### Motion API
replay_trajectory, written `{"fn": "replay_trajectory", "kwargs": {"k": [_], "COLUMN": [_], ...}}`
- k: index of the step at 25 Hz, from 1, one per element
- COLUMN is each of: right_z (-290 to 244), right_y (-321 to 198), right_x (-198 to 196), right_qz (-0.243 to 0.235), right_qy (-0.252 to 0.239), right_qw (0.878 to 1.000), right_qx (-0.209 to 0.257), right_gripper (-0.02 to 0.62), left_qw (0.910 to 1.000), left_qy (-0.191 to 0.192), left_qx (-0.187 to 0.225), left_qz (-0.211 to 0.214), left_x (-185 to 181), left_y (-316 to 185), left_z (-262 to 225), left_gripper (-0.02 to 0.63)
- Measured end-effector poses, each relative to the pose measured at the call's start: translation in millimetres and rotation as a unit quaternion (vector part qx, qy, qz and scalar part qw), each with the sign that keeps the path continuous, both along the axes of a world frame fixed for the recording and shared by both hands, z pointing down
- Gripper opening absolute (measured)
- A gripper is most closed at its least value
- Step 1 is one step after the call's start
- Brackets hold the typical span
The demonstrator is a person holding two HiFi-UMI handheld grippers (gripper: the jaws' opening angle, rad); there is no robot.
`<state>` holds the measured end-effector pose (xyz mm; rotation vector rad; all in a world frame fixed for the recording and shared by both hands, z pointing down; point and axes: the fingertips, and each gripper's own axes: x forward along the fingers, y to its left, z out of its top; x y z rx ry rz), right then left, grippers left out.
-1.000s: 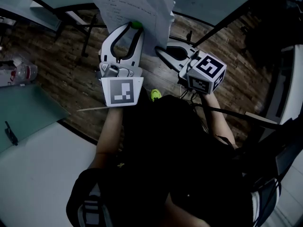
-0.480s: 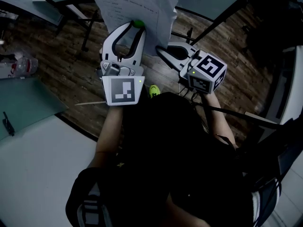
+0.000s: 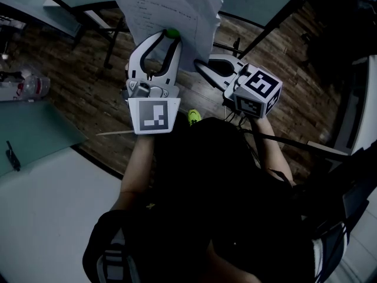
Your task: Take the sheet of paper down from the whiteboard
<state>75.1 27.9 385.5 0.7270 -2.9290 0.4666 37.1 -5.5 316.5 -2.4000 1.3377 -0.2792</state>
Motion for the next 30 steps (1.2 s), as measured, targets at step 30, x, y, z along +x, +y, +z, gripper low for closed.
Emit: {"fn": "replay_trajectory", "kwargs": {"k": [30], "right_z": [3.5], "right_y": [4.5], "right_x": [-3.5], "right_qz": [0.001], "right_qy": [0.005], "right_qw": [1.0], "right_qx": [-0.001], "right_gripper": [0.017], "left_qw": [0.9999], "left_qy": [0.0], "left_qx": [-0.002], "left_qz": [0.011], "left_x": [-0.2], "left_y": [0.9], "left_z": [3.0], "left_gripper": [0.137]}}
